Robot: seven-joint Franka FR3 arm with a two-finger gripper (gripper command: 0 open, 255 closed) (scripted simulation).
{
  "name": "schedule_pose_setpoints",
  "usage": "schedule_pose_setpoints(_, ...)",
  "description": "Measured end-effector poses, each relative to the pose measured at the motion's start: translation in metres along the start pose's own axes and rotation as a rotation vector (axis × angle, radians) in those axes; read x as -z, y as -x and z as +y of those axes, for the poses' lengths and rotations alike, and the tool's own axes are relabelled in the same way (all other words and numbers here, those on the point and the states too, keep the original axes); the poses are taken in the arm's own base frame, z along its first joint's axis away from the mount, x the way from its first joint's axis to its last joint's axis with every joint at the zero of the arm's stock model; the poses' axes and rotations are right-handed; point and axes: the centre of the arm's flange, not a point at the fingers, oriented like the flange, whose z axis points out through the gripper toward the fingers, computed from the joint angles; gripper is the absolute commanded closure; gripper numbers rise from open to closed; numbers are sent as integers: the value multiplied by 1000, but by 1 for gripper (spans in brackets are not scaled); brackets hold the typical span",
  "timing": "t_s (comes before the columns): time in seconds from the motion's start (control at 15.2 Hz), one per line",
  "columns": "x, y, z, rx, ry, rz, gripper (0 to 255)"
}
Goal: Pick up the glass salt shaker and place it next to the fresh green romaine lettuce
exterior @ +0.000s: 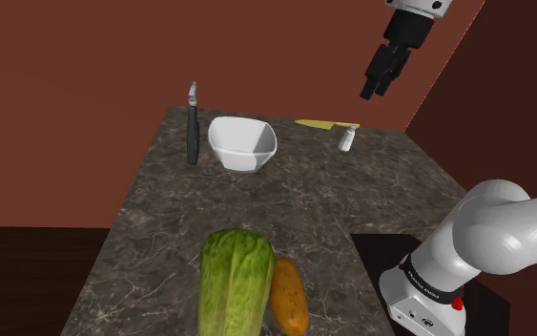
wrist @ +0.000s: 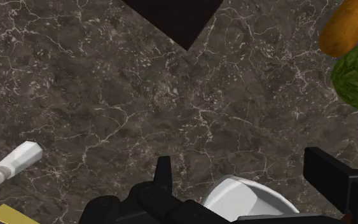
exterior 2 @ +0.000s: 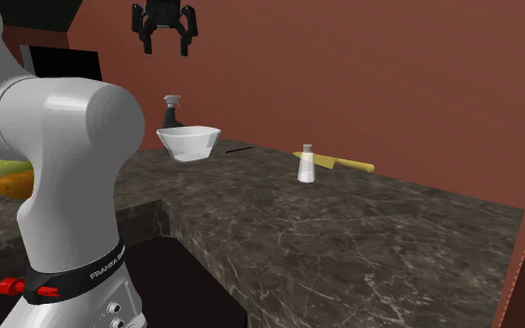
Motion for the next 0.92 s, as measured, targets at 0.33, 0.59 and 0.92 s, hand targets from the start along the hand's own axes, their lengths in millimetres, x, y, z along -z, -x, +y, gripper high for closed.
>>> schedule_pose_setpoints(0.33,-16,-9,37,9,-2,-4,0)
schedule_pose_setpoints(0.59,-41,-22,80,21,-5,-8,0)
schedule_pose_setpoints(0.92,-69,-37,141,37,-8,-13,0)
